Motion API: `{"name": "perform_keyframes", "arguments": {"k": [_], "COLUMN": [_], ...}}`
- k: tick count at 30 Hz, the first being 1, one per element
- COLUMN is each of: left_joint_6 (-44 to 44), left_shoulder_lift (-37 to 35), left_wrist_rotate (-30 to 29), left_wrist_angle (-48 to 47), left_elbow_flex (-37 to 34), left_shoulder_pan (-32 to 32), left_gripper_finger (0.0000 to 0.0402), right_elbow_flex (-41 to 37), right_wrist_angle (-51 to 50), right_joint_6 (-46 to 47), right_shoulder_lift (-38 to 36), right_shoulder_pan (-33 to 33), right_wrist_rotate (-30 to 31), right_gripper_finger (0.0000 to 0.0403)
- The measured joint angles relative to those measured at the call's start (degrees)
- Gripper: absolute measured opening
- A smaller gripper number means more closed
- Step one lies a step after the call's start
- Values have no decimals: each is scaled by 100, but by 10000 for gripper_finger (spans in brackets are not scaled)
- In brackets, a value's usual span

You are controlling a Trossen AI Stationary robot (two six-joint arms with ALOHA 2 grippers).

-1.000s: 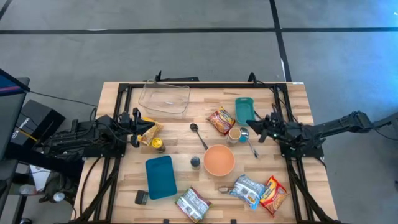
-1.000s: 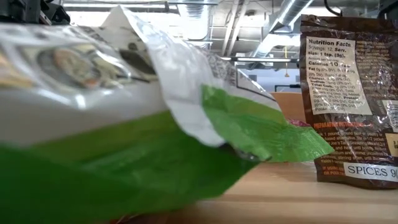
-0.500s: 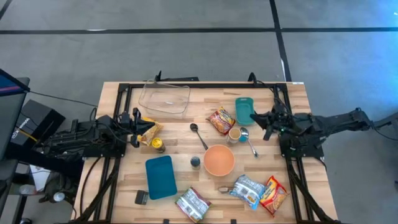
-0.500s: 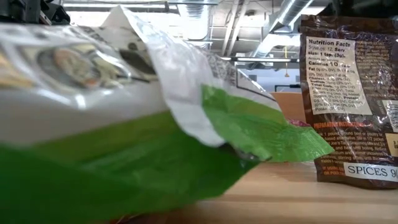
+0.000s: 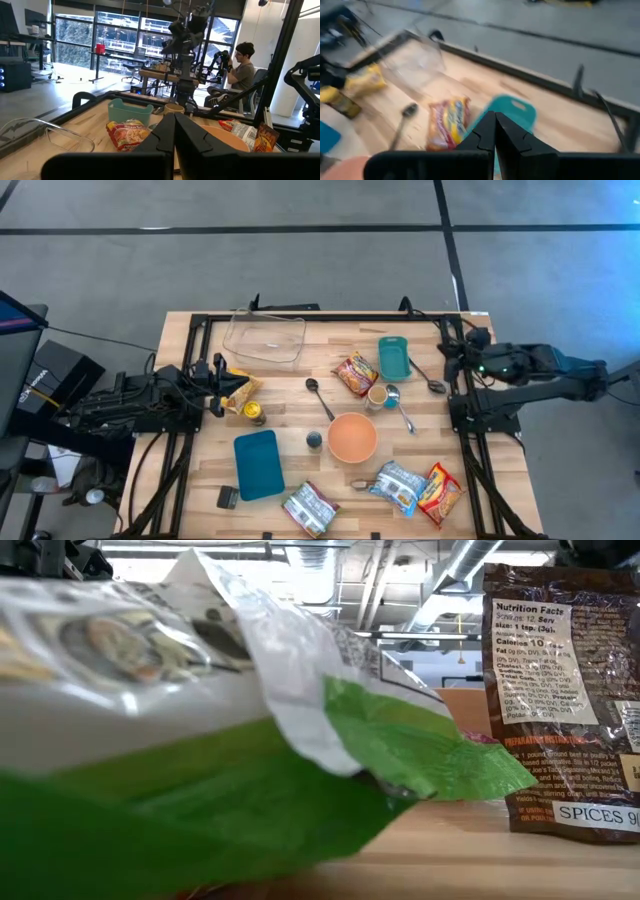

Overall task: Pick & Place Food Item
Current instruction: Put the right black spoon into the green bin

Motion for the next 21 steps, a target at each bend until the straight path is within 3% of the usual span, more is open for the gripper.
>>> {"name": "perform_keyframes", "arguments": {"k": [7, 21], "left_joint_6": [0, 0], "left_shoulder_lift": [0, -2], "left_wrist_rotate": [0, 0], "left_wrist_angle": [0, 0], "left_elbow_flex": [0, -2], "left_shoulder_pan": [2, 0], "left_gripper_finger": [1, 1], "right_elbow_flex": [5, 7], "right_wrist_angle": [-831, -1183], "right_joint_6": [462, 80], "right_shoulder_lift": [318, 1301], "right_shoulder_pan": [-304, -1357], "right_wrist_rotate": [-543, -1971], "right_gripper_finger": [0, 0]}}
